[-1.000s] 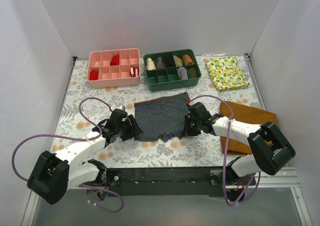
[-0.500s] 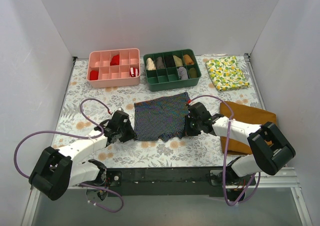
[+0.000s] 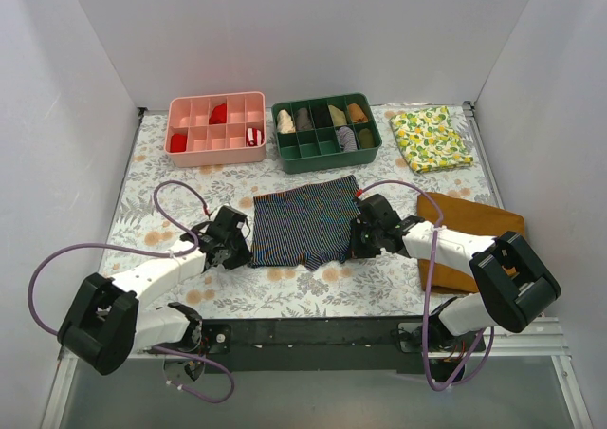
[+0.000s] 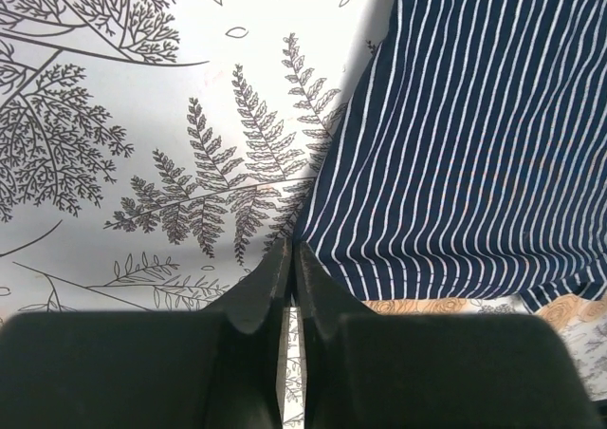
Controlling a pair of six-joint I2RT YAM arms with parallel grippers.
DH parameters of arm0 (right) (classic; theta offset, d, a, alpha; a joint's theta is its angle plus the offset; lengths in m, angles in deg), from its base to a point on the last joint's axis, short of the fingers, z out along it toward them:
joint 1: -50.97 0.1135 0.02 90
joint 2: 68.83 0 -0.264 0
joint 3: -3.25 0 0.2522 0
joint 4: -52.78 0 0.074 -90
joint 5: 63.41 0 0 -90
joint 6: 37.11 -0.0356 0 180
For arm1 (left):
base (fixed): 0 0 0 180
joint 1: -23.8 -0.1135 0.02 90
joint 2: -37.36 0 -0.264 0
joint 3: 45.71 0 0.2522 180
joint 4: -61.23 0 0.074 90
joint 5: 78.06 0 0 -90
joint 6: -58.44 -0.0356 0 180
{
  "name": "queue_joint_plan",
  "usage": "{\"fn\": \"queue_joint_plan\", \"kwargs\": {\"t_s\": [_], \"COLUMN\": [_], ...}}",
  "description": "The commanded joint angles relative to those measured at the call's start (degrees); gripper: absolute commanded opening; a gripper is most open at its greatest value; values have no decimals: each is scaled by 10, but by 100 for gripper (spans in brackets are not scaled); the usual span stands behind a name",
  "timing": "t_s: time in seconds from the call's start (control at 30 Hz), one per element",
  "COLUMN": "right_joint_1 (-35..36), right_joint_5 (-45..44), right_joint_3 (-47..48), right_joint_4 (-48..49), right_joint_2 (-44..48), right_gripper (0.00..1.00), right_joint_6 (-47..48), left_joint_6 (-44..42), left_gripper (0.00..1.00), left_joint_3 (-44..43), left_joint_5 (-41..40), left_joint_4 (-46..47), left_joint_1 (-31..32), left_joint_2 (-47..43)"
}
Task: Roll the underwear
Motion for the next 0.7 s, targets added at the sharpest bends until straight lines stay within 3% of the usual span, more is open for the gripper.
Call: {"fn": "queue_joint_plan", "kwargs": {"t_s": [0.0, 0.33, 0.53, 0.57, 0.6, 0.63, 0.67], "right_joint_1": [-2, 17, 34, 34, 34, 27, 20], "right_joint_5": [-14, 24, 12, -9, -25, -40, -67], "right_joint_3": [-6, -16, -18, -11, -4, 5, 27], "right_joint_4": [-45, -74, -94, -97, -104, -111, -133], "right_joint_2": [2, 76, 135, 138, 136, 133, 127], "right_gripper": [1, 1, 1, 1, 1, 1, 1], "right_joint_6": [16, -7, -27, -24, -23, -17, -7], "left_joint_6": [-17, -22, -25, -22, -22, -23, -18], "left_gripper": [3, 0, 1, 8, 23, 31, 32], "left_joint_3": [-24, -125, -132, -134, -134, -134, -137], "left_joint_5": [1, -10, -24, -27, -27, -28, -33], "left_joint_4": [-13, -111, -146, -152, -156, -158, -169], "left_joint_1": [3, 3, 3, 3, 3, 3, 3], "left_joint_2": [12, 3, 22, 34, 41, 47, 53]}}
